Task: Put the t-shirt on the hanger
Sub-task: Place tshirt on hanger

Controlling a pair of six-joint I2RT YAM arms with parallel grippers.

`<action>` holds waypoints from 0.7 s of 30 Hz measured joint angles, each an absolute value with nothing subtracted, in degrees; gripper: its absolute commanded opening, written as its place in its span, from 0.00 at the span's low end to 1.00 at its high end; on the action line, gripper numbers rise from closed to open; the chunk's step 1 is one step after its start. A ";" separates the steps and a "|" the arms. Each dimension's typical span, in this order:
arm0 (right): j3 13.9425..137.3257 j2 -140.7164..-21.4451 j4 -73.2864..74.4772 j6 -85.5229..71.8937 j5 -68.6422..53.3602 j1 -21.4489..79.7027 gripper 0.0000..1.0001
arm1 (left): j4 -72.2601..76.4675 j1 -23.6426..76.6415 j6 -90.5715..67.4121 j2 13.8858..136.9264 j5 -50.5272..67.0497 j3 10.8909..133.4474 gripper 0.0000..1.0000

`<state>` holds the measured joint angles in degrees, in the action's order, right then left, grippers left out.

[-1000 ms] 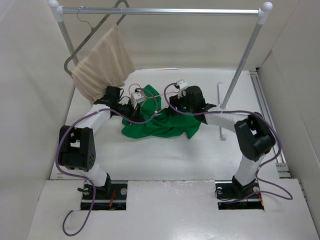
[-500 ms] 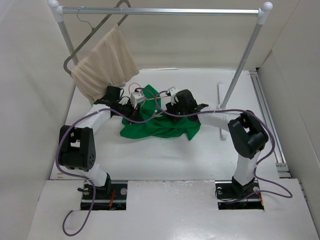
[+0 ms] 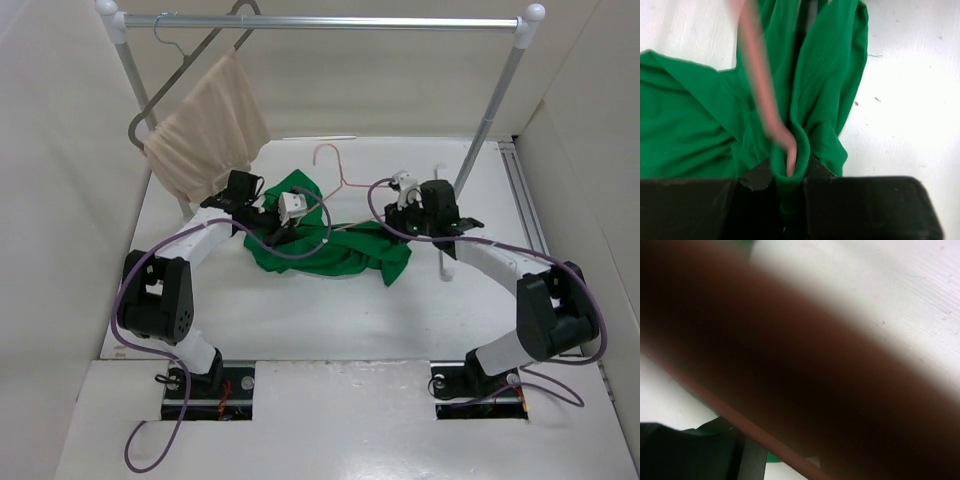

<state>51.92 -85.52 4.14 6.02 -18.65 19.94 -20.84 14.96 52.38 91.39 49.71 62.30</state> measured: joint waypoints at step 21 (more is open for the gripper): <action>56.73 -88.99 3.99 9.50 -7.97 28.86 0.00 | -33.98 13.39 49.60 93.25 57.04 69.14 0.18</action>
